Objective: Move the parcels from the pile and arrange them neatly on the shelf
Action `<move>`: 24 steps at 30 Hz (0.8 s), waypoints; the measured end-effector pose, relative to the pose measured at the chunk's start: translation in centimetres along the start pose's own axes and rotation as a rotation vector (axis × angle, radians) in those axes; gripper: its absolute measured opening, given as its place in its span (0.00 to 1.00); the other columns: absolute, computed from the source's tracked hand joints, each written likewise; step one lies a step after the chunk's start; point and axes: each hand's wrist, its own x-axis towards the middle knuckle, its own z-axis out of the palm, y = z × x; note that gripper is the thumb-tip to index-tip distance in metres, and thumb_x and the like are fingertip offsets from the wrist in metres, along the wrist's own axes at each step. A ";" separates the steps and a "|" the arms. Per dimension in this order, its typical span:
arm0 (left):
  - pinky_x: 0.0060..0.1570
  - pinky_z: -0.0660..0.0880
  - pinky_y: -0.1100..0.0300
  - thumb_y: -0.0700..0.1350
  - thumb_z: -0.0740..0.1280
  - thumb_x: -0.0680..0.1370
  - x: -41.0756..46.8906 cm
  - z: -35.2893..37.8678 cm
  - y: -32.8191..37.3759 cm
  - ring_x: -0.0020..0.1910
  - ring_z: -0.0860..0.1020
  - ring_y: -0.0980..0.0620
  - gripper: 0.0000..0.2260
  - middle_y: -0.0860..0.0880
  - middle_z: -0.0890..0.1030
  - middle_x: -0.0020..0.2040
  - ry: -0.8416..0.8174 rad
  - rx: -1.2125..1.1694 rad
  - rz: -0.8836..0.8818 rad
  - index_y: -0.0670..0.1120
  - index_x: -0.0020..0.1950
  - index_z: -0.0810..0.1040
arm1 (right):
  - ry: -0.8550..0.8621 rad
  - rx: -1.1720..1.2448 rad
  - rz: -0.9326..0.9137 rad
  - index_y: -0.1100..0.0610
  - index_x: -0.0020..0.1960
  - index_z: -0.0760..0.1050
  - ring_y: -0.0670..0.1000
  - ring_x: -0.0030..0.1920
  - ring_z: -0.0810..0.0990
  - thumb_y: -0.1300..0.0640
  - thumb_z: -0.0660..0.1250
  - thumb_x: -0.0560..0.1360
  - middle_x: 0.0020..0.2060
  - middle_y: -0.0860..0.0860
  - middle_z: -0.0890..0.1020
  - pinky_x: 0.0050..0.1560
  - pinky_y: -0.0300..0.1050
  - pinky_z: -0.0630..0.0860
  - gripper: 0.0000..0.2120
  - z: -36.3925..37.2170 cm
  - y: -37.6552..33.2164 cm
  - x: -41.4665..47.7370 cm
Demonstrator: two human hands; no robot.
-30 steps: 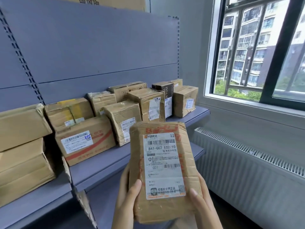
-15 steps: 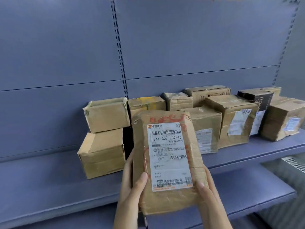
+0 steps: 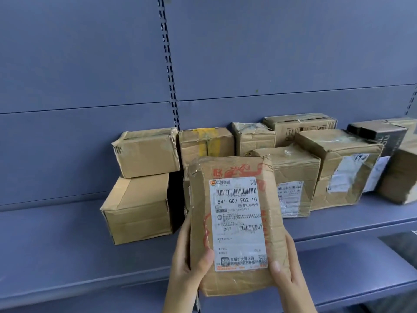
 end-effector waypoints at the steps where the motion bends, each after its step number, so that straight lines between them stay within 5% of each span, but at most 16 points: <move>1: 0.69 0.66 0.43 0.63 0.78 0.60 0.1 0.0 -0.1 0.69 0.71 0.53 0.39 0.55 0.74 0.68 0.004 0.004 -0.006 0.62 0.68 0.70 | -0.007 0.003 -0.001 0.38 0.69 0.67 0.45 0.71 0.69 0.27 0.72 0.56 0.70 0.41 0.72 0.70 0.57 0.65 0.44 -0.1 0.0 0.2; 6: 0.68 0.64 0.37 0.63 0.79 0.58 0.8 0.1 0.5 0.69 0.72 0.49 0.37 0.52 0.75 0.69 0.040 -0.015 0.019 0.65 0.66 0.72 | -0.070 0.006 -0.026 0.35 0.70 0.66 0.44 0.72 0.67 0.27 0.72 0.58 0.71 0.41 0.70 0.70 0.57 0.65 0.42 0.0 -0.6 1.4; 13: 0.65 0.66 0.37 0.65 0.79 0.54 3.0 1.7 3.5 0.67 0.73 0.48 0.37 0.54 0.76 0.67 0.052 -0.003 0.176 0.68 0.63 0.73 | -0.089 0.068 -0.149 0.22 0.62 0.65 0.34 0.69 0.67 0.27 0.71 0.60 0.67 0.29 0.70 0.59 0.27 0.69 0.32 -0.5 -4.0 4.7; 18: 0.60 0.75 0.54 0.62 0.76 0.64 8.4 3.2 6.7 0.66 0.74 0.50 0.33 0.52 0.77 0.66 -0.032 -0.011 0.333 0.61 0.68 0.71 | -0.169 0.045 -0.271 0.28 0.69 0.61 0.39 0.71 0.66 0.31 0.68 0.68 0.71 0.37 0.69 0.61 0.29 0.68 0.32 -0.6 -7.8 9.8; 24: 0.58 0.76 0.55 0.56 0.71 0.70 17.9 2.9 11.3 0.65 0.75 0.52 0.23 0.55 0.78 0.65 -0.112 0.135 0.413 0.64 0.65 0.72 | -0.273 -0.006 -0.335 0.43 0.75 0.55 0.41 0.69 0.70 0.40 0.66 0.70 0.71 0.43 0.69 0.63 0.37 0.71 0.37 0.8 -13.0 19.3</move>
